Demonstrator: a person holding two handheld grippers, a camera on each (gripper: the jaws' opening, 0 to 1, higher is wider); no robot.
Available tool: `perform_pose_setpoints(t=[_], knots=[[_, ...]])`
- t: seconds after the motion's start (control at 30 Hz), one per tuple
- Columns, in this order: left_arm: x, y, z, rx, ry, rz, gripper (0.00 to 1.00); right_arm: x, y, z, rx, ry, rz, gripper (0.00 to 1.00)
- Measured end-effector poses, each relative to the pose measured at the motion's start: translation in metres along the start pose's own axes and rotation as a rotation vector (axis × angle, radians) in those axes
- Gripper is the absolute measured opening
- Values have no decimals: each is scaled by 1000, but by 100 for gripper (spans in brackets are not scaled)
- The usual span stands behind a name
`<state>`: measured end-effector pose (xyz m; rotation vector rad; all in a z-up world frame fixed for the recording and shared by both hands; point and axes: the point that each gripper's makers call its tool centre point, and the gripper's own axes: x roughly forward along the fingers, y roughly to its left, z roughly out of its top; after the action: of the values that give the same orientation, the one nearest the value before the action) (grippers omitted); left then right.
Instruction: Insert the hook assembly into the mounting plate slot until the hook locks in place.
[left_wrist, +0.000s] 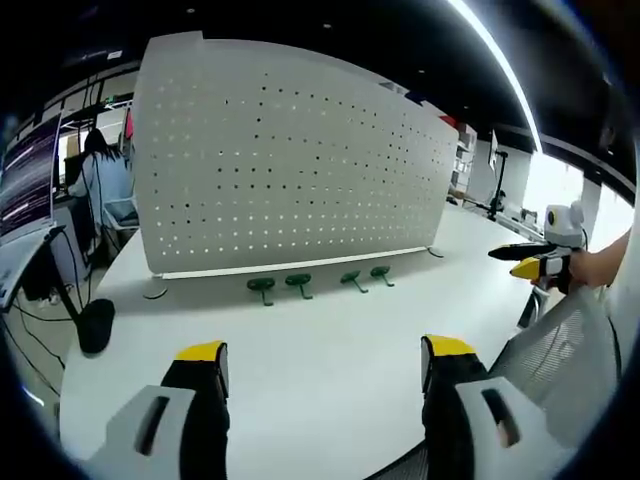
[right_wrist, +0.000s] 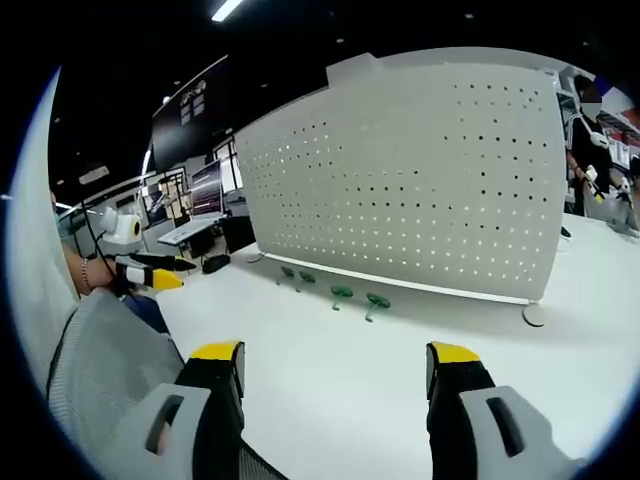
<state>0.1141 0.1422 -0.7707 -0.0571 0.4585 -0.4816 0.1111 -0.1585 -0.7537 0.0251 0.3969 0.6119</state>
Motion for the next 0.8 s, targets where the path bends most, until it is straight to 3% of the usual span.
perform_pose_setpoints(t=[0.8], knots=[[1, -4, -2, 12, 10, -12, 80, 1, 5, -1, -21, 5, 22, 71]])
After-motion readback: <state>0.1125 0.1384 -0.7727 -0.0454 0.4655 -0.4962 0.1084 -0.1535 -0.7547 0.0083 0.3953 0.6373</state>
